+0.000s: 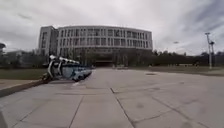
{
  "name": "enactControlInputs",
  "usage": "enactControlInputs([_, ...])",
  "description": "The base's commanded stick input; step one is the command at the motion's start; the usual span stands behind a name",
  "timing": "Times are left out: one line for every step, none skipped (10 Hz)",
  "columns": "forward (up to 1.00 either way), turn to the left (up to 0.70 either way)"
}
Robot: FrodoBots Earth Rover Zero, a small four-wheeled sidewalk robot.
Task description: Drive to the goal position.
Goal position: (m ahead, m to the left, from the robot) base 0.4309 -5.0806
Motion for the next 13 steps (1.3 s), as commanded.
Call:
enactControlInputs([0.70, 0.33])
enactControlInputs([0.70, 0.35])
enactControlInputs([0.70, 0.18])
enactControlInputs([0.70, 0.03])
enactControlInputs([0.70, 0.00])
enactControlInputs([0.70, 0.00])
enactControlInputs([0.70, 0.00])
enactControlInputs([0.70, 0.00])
enactControlInputs([0.70, 0.00])
enactControlInputs([0.70, 0.00])
enactControlInputs([0.70, 0.00])
enactControlInputs([0.70, 0.00])
enactControlInputs([0.70, 0.00])
